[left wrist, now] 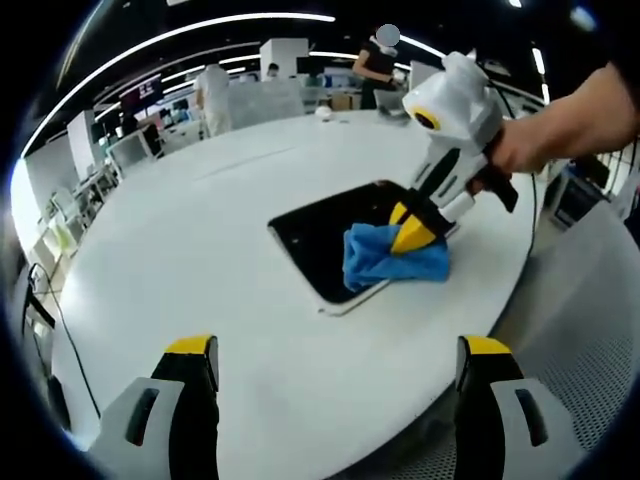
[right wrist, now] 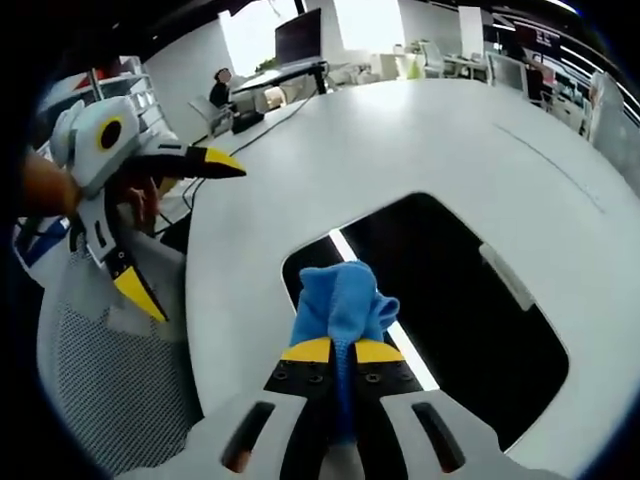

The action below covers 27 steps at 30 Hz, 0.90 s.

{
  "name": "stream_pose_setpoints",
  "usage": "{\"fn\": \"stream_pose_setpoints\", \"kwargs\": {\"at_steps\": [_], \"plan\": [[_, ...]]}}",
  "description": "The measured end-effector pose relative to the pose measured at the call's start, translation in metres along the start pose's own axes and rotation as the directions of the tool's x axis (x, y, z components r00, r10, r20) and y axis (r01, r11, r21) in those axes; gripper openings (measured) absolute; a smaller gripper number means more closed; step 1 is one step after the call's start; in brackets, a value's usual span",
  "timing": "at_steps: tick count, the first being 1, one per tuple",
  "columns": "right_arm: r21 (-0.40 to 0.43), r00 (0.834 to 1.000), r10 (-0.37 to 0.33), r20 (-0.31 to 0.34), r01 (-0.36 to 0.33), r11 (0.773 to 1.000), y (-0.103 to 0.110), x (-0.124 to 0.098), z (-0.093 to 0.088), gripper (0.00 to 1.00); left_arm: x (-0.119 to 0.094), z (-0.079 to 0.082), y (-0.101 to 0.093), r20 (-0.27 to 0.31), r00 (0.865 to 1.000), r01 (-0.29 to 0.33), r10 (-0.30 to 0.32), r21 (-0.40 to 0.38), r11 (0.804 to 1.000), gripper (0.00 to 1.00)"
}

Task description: Wipe the mirror surface with the cleaning cloth until all visible marks leave the cleaned area.

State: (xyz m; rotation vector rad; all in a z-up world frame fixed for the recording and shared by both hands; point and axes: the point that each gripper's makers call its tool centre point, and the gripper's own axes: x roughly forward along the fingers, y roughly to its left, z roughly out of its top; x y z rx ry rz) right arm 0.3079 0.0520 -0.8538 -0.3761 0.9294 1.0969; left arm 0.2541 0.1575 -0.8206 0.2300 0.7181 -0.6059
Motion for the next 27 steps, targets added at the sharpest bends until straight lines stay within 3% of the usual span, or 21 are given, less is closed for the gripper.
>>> {"fn": "stream_pose_setpoints", "kwargs": {"at_steps": [16,27], "plan": [[-0.092,0.999,0.025,-0.030,-0.028,0.995,-0.006,0.001,0.003,0.00,0.000,-0.001,-0.001,-0.001,1.000,0.005,-0.005,-0.002,1.000,1.00],[-0.081,1.000,0.015,-0.025,-0.017,0.997,-0.024,0.003,0.010,0.00,-0.001,-0.001,-0.001,0.002,1.000,0.007,-0.007,-0.009,1.000,1.00]]}}
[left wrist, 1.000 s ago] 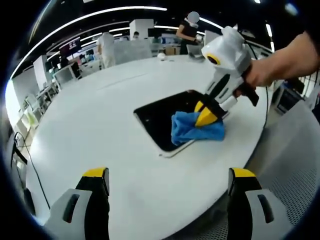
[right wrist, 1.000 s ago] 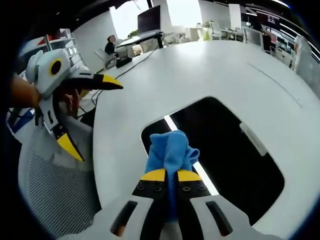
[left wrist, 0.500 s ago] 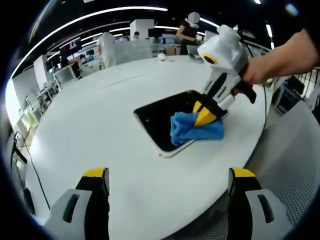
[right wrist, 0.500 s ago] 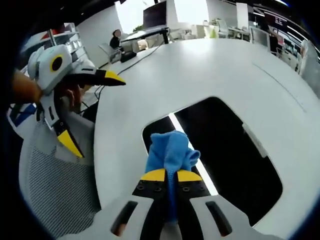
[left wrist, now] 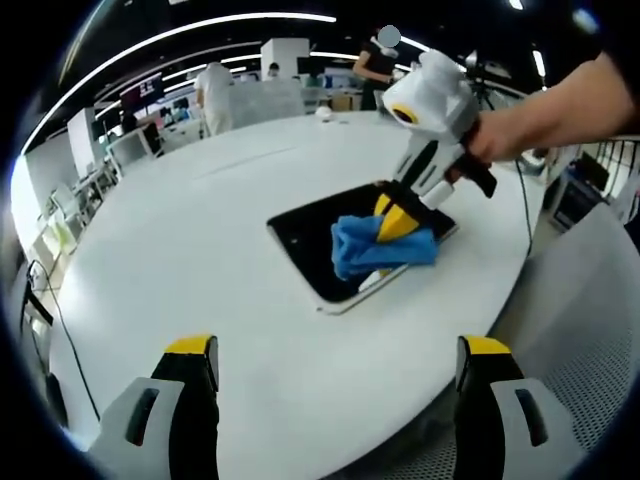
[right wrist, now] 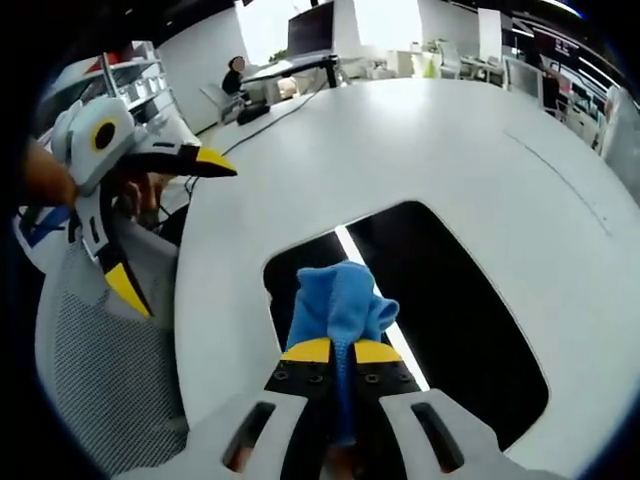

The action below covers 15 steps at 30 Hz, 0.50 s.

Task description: Wipe the mirror surface with the cleaning cloth until all visible marks leave the cleaned area.

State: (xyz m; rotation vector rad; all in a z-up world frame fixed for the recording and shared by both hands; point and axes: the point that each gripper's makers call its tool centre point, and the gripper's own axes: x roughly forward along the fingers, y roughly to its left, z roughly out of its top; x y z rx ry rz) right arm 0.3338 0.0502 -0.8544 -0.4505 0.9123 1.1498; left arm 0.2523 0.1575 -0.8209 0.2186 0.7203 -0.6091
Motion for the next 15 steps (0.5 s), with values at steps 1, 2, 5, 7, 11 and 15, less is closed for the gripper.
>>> {"fn": "stream_pose_setpoints", "kwargs": {"at_steps": [1,2,5,7,11,15], "plan": [[0.000,1.000,-0.002,0.000,0.002,1.000,-0.002,0.000,0.001,0.00,0.000,0.000,0.000,0.000,1.000,0.000,0.000,0.000,1.000,1.00],[0.000,1.000,-0.004,0.000,0.004,1.000,-0.004,0.000,0.002,0.00,0.000,0.000,0.000,0.000,1.000,0.000,0.000,-0.001,1.000,1.00],[0.000,1.000,-0.005,-0.004,0.005,1.000,-0.010,0.001,0.004,0.00,0.000,0.000,0.001,0.002,1.000,0.000,0.000,-0.003,1.000,1.00],[-0.004,1.000,-0.004,-0.006,0.004,1.000,-0.014,0.001,0.005,0.00,-0.001,0.001,0.001,0.002,1.000,0.000,0.000,-0.005,1.000,1.00],[-0.006,1.000,-0.008,-0.006,0.008,1.000,-0.023,0.002,0.008,0.00,-0.001,0.002,0.000,0.005,1.000,0.000,0.000,-0.009,1.000,1.00],[-0.016,1.000,-0.011,-0.007,0.011,1.000,-0.030,0.002,0.011,0.00,-0.001,0.002,0.001,0.006,1.000,0.000,0.000,-0.014,1.000,1.00]]}}
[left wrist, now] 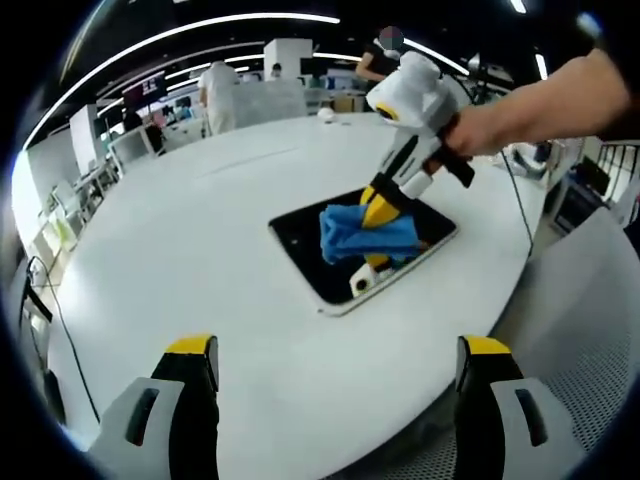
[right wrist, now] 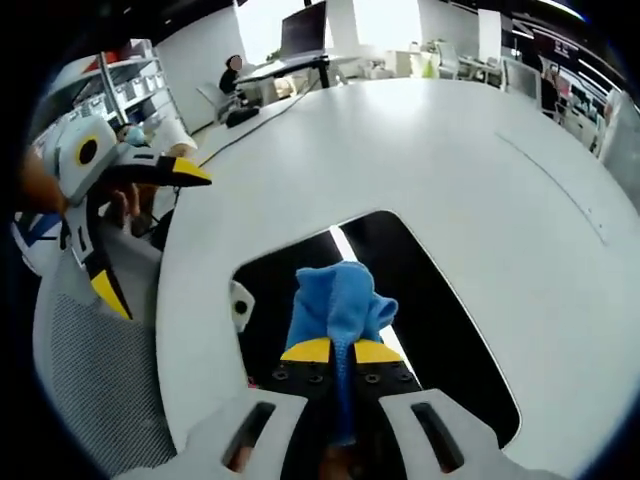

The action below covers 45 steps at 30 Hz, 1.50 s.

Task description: Wipe the mirror surface with the cleaning cloth until all visible marks leave the cleaned area.

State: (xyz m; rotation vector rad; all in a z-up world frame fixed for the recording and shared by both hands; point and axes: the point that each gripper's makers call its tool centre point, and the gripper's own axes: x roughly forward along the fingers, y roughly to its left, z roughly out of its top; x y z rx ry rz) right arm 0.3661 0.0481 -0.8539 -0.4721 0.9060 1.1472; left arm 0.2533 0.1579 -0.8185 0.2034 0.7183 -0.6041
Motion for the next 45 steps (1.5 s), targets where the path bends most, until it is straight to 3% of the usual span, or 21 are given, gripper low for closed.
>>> {"fn": "stream_pose_setpoints", "kwargs": {"at_steps": [25,45], "plan": [[-0.037,1.000,-0.012,-0.016,0.012,0.999,-0.053,0.009,0.019,0.00,0.002,-0.004,0.001,-0.010,1.000,-0.008,0.007,-0.004,1.000,1.00],[-0.011,0.999,-0.046,-0.001,0.046,0.999,-0.067,0.012,0.027,0.00,-0.001,-0.004,0.006,-0.001,0.999,-0.038,0.038,-0.018,0.999,1.00]]}}
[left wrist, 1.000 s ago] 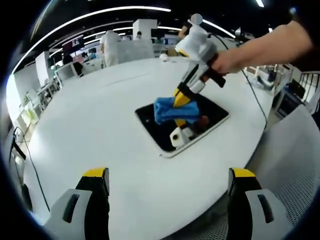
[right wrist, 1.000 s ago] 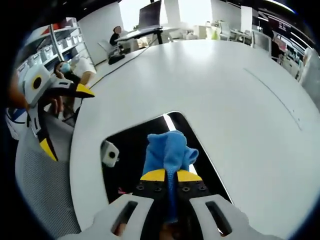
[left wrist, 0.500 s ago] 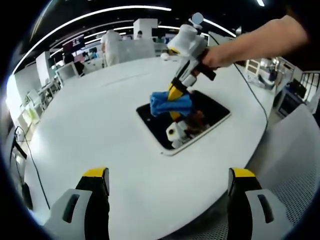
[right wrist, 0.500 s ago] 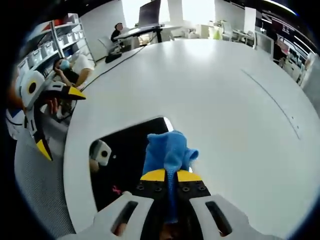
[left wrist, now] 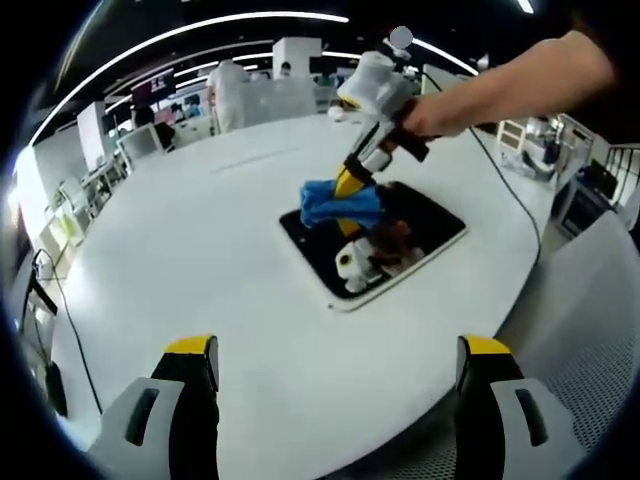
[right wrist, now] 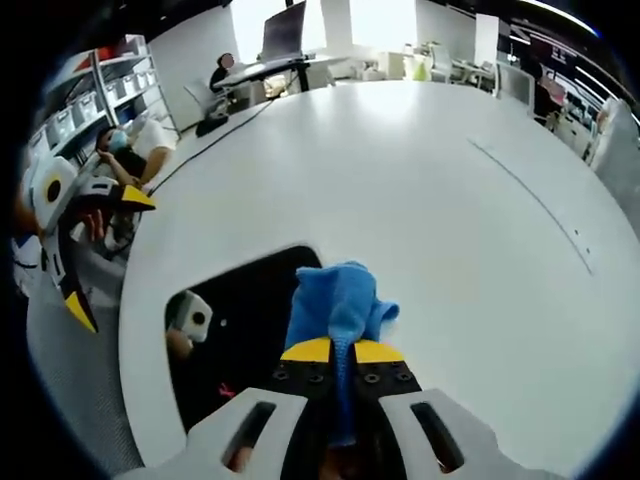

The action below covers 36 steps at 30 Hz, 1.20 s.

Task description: Wipe the mirror surface with the cleaning cloth until all visible marks leave the cleaned area.

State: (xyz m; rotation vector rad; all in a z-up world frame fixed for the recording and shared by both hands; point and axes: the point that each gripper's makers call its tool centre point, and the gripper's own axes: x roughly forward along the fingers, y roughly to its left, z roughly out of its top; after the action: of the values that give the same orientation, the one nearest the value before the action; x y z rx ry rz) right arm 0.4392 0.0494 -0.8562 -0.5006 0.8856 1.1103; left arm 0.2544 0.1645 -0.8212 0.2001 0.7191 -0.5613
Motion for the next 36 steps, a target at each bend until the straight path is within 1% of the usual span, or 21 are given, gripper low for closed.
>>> {"fn": "stream_pose_setpoints", "kwargs": {"at_steps": [6,24,28,36], "plan": [[-0.004,1.000,0.011,-0.002,-0.011,1.000,-0.0045,0.0026,-0.0010,0.00,0.0004,0.0014,0.0000,0.000,1.000,-0.001,0.001,0.002,1.000,1.00],[-0.031,0.999,0.038,0.007,-0.037,0.999,0.0011,-0.0006,-0.0006,0.00,0.0014,0.0016,0.0030,-0.007,1.000,-0.010,0.010,-0.003,1.000,1.00],[-0.040,0.999,0.037,0.001,-0.037,0.999,-0.0018,-0.0003,-0.0028,0.00,0.0003,0.0023,0.0047,-0.005,1.000,-0.022,0.022,-0.006,1.000,1.00],[-0.035,0.999,0.032,0.002,-0.032,0.999,-0.0075,-0.0050,-0.0095,0.00,0.0009,0.0006,0.0055,-0.013,1.000,-0.021,0.021,-0.007,1.000,1.00]]}}
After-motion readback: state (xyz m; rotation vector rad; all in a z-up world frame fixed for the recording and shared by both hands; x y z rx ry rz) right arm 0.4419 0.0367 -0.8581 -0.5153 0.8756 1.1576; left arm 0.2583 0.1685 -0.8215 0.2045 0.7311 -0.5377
